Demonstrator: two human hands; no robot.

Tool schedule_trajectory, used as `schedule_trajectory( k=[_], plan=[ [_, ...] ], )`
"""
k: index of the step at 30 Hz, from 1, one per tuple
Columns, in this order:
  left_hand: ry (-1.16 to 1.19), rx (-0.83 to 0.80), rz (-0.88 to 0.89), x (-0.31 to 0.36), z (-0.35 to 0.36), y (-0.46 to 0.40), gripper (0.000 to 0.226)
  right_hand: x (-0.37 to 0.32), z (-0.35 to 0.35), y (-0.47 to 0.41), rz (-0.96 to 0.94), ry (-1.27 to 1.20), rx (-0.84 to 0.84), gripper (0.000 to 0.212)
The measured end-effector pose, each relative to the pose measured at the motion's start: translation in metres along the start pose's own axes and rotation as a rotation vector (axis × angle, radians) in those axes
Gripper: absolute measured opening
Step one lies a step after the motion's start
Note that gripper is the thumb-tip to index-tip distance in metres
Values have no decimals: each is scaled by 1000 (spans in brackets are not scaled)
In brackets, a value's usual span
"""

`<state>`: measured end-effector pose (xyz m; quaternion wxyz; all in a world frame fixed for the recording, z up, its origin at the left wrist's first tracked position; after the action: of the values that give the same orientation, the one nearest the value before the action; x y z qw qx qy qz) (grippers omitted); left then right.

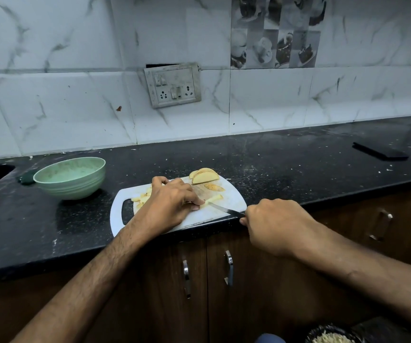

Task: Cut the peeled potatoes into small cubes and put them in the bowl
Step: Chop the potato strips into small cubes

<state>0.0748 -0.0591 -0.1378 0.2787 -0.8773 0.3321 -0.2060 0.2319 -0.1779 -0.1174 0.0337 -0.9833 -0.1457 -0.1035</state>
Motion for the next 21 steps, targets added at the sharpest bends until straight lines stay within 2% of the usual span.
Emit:
schedule_trajectory(
  k=[3,9,15,21],
  plan=[
    [22,10,-14,-2,-2,1,19,-5,-3,2,-36,66,20,35],
    [87,6,-76,-8,-4,2,15,13,-10,2,40,-81,28,39],
    [101,-22,-103,-8,-4,1,12,3,2,-2,58,-179,-72,36],
    [138,-43,-144,-9,-5,1,12,-7,-6,4,-24,-2,1,38]
  ],
)
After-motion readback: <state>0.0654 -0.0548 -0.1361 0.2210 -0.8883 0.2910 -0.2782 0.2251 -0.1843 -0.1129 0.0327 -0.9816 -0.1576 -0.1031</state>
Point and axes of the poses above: each hand's wrist, its own y-axis away from the middle knuckle, its own z-axis out of the palm, x = y × z, the point moved 7 cm from there along -y, towards the middle knuckle, and after that the axes turned 14 degrees about -z, right-handed, at the moved point
